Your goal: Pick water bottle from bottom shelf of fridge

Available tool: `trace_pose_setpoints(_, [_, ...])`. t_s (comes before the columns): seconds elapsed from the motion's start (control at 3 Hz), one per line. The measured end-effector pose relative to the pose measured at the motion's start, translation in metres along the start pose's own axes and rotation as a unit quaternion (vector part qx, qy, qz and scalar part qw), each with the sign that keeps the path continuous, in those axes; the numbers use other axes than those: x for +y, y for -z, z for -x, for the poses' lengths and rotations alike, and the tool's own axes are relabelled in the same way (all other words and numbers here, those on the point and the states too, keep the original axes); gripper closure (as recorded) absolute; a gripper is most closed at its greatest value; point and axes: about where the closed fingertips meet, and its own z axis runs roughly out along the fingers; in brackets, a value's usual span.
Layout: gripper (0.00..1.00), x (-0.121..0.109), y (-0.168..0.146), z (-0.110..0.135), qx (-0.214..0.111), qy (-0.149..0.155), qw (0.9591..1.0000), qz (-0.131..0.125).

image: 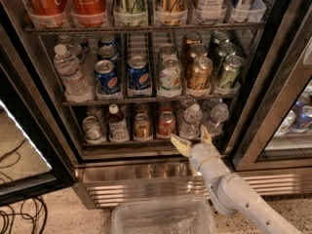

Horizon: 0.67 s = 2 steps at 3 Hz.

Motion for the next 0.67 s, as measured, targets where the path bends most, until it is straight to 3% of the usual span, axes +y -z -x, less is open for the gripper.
trace_pose_setpoints(0.67, [0.23,-0.0033,-0.0008,0.0003,-0.006,0.017,0.9998,-0.011])
